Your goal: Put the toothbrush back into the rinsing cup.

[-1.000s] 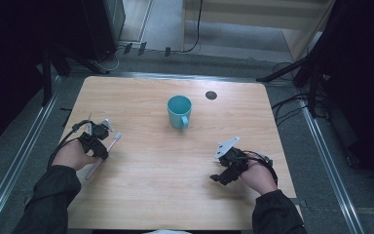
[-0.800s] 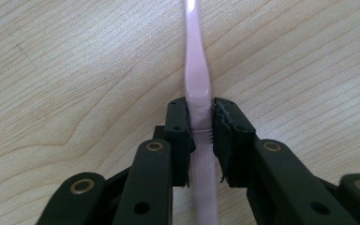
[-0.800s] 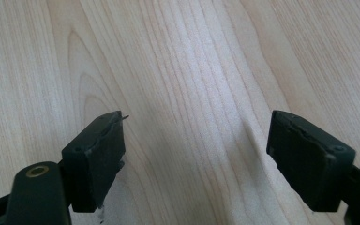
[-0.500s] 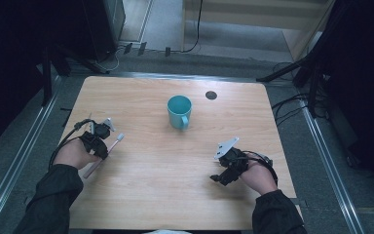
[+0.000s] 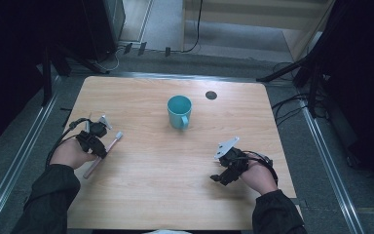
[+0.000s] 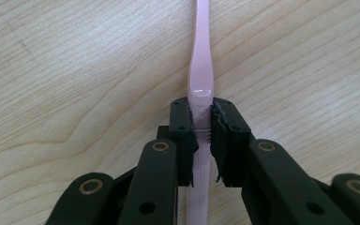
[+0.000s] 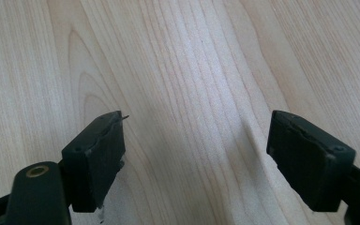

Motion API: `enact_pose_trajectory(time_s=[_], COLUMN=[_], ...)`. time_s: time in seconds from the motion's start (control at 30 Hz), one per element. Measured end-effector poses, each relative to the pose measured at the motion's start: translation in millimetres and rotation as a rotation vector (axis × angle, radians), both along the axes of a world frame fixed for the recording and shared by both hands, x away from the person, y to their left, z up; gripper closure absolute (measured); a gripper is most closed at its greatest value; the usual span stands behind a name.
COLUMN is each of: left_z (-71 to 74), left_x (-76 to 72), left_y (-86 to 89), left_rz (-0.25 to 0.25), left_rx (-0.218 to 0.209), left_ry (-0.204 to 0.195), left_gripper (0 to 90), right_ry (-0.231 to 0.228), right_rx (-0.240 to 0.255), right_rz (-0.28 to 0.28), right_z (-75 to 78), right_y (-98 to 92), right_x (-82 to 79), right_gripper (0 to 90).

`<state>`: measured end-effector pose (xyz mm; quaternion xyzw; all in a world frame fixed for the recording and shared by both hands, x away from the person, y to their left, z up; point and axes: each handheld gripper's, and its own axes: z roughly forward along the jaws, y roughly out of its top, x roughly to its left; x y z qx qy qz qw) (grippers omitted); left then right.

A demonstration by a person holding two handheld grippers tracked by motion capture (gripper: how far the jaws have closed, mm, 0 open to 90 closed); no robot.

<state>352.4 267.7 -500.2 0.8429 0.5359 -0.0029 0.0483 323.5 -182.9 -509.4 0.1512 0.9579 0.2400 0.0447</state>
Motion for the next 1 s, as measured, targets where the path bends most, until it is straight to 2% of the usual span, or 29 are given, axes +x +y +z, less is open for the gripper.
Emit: enact_pose_trajectory(time_s=[0.43,0.6,0.9,1.0], left_z=[9.5,14.1,23.6,27.0], left_x=[-2.8,-4.3,-7.3,-8.0], left_y=[8.5,9.3,5.2,4.7], left_rz=[0.015,0.023,-0.006,0.000], left_rx=[-0.049,-0.088,-0.123,-0.156], left_ry=[-0.026,-0.046,-0.076,-0.087], left_gripper=[78.9,78.9,78.8,78.9], right_ry=[0.004,0.004,0.005,0.004], right_rx=[-0.001,0.000,0.003,0.003], right_rz=[0.001,0.000,0.001,0.001], right_z=[-0.3,-0.3,0.1,-0.1], right_y=[0.3,0.3,0.1,0.1], right_x=[-0.2,0.0,0.1,0.1], right_gripper=[19.2,19.3,19.3,19.2])
